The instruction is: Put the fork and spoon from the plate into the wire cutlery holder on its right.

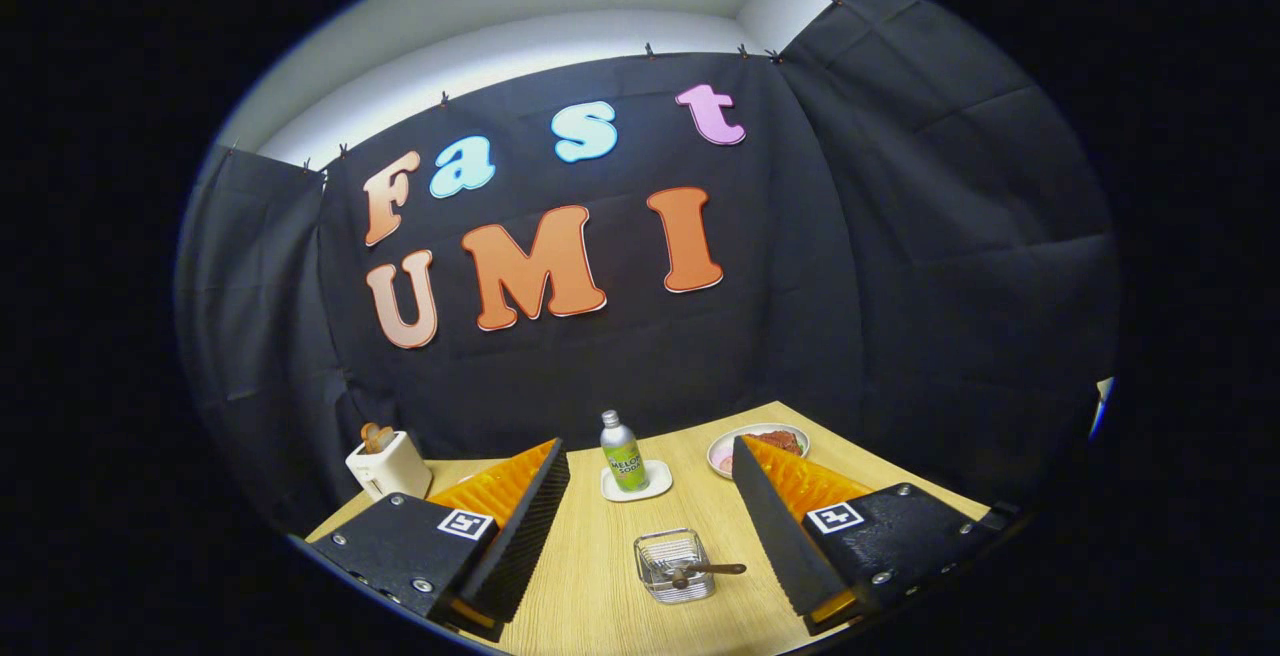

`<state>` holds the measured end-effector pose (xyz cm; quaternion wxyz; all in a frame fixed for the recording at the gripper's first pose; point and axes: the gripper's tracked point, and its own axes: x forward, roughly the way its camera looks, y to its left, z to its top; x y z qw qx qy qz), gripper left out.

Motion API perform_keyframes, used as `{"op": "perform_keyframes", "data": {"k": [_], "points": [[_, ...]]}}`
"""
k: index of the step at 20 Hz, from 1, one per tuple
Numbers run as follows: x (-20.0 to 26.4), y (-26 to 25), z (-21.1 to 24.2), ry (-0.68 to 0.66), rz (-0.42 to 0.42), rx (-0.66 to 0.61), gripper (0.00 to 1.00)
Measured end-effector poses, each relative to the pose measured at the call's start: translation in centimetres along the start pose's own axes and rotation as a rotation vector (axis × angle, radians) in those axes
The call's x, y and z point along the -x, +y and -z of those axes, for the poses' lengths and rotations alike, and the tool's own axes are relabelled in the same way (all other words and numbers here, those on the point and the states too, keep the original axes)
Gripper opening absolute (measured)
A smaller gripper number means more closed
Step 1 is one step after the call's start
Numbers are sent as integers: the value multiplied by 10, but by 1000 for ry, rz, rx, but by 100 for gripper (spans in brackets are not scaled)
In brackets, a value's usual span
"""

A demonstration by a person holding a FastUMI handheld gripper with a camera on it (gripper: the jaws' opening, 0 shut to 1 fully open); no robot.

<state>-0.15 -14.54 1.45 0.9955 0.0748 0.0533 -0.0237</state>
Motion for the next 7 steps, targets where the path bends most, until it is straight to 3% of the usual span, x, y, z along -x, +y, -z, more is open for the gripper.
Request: {"op": "perform_keyframes", "data": {"k": [7], "points": [[-7,-1,23,24,14,110,98]]}}
